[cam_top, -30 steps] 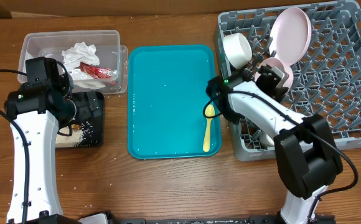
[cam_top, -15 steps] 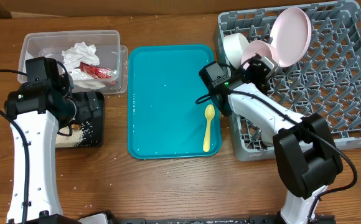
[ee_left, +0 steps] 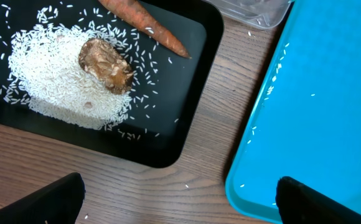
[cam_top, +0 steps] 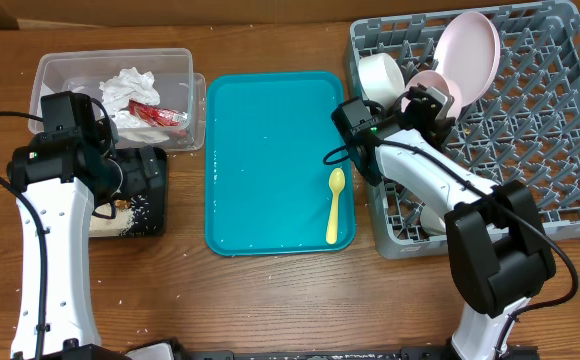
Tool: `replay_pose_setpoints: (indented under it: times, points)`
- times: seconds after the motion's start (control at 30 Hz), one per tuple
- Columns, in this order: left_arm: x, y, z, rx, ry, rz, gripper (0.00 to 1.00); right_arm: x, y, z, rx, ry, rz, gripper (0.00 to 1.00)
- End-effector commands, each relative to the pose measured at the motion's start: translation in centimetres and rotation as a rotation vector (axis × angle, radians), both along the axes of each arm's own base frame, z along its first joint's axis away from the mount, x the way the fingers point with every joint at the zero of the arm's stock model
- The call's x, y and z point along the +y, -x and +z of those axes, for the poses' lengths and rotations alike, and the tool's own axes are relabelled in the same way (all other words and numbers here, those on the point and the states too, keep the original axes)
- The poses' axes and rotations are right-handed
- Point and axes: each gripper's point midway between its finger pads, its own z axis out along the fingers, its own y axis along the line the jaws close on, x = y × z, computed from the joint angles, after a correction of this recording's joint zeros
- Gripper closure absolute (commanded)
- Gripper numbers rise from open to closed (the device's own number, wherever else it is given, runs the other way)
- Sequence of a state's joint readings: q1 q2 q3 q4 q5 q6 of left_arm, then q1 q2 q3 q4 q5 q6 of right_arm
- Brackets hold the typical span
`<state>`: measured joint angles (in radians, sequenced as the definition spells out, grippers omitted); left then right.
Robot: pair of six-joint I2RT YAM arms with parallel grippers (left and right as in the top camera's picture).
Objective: Sort waste into correct bins and load items into the dishwasher
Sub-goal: 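Lower the pink bowl into the rack near the plate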
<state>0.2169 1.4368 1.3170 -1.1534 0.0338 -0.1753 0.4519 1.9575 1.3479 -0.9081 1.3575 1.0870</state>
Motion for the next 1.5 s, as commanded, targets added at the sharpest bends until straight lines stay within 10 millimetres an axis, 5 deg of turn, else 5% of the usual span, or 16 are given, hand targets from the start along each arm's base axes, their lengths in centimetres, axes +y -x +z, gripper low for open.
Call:
replay_pose_setpoints:
  times: [0.0, 0.9, 1.27, 1.47]
  points:
    - [0.0, 0.0, -0.1, 0.001, 0.001, -0.018, 0.0, 0.3, 0.1, -1.9, 0.073, -0.068, 0.01, 0.96]
    - [0.0, 0.0, -0.1, 0.001, 0.001, -0.018, 0.0, 1.8, 2.7, -6.7, 0.318, -0.303, 0.022, 0.96]
    - [0.0, 0.0, -0.1, 0.001, 0.001, -0.018, 0.0, 2.4, 2.9, -7.5, 0.335, -0.356, 0.026, 0.73]
    - [0.0, 0.0, -0.1, 0.001, 0.001, -0.018, 0.0, 2.5, 3.1, -7.7, 0.349, -0.369, 0.026, 0.73]
